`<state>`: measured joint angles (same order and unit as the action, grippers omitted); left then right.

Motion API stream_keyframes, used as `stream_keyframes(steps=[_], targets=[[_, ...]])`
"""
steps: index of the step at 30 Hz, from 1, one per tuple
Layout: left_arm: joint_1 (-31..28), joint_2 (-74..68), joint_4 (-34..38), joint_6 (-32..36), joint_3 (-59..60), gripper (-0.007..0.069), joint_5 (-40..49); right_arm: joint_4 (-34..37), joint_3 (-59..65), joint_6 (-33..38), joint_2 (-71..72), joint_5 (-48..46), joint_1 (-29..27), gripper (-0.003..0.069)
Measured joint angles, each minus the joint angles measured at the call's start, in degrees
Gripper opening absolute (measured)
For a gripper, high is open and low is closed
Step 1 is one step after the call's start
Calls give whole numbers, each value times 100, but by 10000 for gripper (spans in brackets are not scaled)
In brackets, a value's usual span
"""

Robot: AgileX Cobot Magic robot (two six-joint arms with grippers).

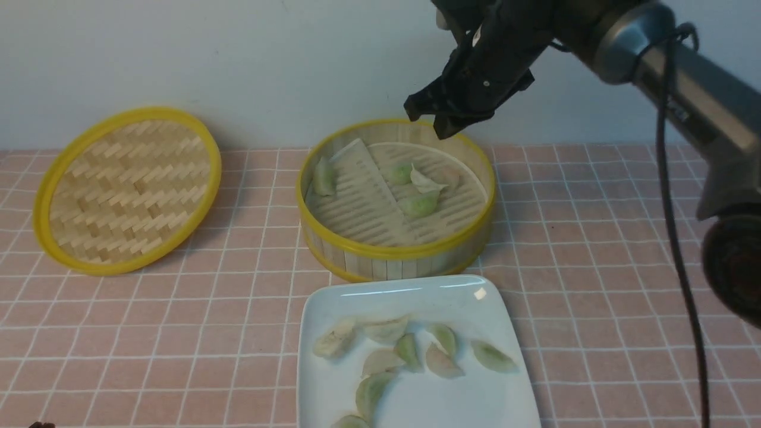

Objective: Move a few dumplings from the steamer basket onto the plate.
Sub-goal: Use the right arm to grab a dumpling from inside the steamer

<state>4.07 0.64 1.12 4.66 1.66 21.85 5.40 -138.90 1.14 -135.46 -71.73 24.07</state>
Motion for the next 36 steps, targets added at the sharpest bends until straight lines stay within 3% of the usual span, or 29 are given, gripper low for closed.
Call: stream_keyframes(steps=[4, 14, 18, 31, 33, 35, 36], targets=[[0, 0, 0, 0, 0, -6, 0, -322, -644, -114, -717, 0, -6, 41], [0, 0, 0, 0, 0, -6, 0, -540, -920, -267, -1431, 62, -56, 328], [0, 0, 0, 0, 0, -6, 0, -736, -927, -393, -1436, 316, -80, 378], [0, 0, 0, 0, 0, -6, 0, -381, -945, -397, -1683, 525, -193, 365], [0, 0, 0, 0, 0, -6, 0, -381, -949, -359, -1704, 513, -193, 328], [0, 0, 0, 0, 0, -6, 0, -368, -961, -328, -1709, 406, -200, 187], [0, 0, 0, 0, 0, -6, 0, -374, -974, -319, -1696, 319, -206, 178]])
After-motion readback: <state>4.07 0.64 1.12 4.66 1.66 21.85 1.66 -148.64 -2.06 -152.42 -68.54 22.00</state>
